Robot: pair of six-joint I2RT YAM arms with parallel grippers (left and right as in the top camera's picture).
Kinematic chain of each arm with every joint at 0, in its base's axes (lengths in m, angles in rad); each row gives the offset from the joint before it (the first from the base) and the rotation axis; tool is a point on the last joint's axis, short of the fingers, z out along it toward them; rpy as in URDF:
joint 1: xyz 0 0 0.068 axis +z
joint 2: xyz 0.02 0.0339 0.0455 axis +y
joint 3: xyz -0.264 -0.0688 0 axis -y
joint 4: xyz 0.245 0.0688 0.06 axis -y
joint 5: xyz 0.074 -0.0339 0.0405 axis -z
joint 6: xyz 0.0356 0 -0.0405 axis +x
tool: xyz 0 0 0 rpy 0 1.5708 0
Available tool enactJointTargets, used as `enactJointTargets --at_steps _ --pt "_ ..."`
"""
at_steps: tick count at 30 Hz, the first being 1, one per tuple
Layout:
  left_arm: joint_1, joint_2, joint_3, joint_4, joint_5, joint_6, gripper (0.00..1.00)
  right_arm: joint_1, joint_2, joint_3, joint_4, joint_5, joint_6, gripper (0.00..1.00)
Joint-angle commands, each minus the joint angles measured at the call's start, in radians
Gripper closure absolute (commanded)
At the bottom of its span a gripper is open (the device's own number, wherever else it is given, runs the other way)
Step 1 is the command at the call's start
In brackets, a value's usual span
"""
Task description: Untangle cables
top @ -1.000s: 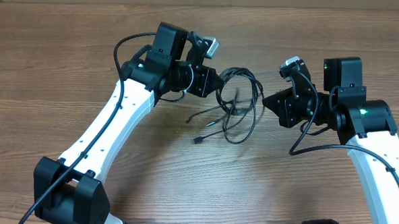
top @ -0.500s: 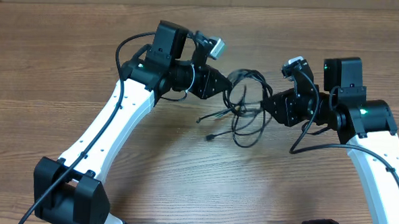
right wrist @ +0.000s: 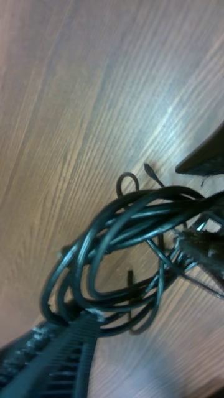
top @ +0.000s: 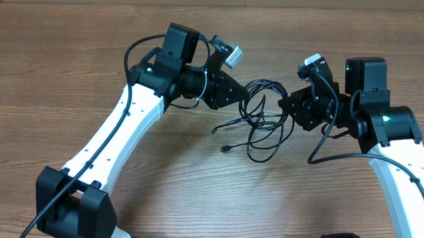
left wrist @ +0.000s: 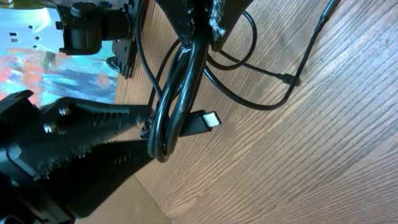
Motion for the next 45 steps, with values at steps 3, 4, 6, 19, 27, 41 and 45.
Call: enactJointTargets --at_steps 3,4,6,19,27,41,45 --pt "-0.002 -0.028 0.015 0.006 0.02 0.024 0.96 0.003 -0.019 0.021 -0.001 -0.002 -0.003 0.96" --pt "-0.002 -0.028 0.015 0.008 0.02 0.018 0.96 0.003 -0.019 0.021 -0.003 -0.002 -0.003 0.96" --pt "-0.001 -0.028 0.015 0.013 0.019 0.014 0.96 0.003 -0.019 0.021 -0.006 -0.002 0.003 0.96" --pt "0.0 -0.028 0.015 0.056 -0.356 -0.455 0.96 0.003 -0.019 0.021 -0.041 0.006 0.148 0.96" --pt "0.0 -0.028 0.015 0.062 -0.272 -0.405 0.96 0.003 -0.019 0.021 -0.044 0.074 0.245 0.96" --pt "0.0 -0.028 0.015 0.066 0.068 -0.09 0.96 0.003 -0.019 0.021 -0.177 0.154 0.325 0.0" --pt "0.0 -0.028 0.015 0.084 0.164 -0.055 0.96 0.003 -0.019 0.021 -0.195 0.151 0.325 0.0"
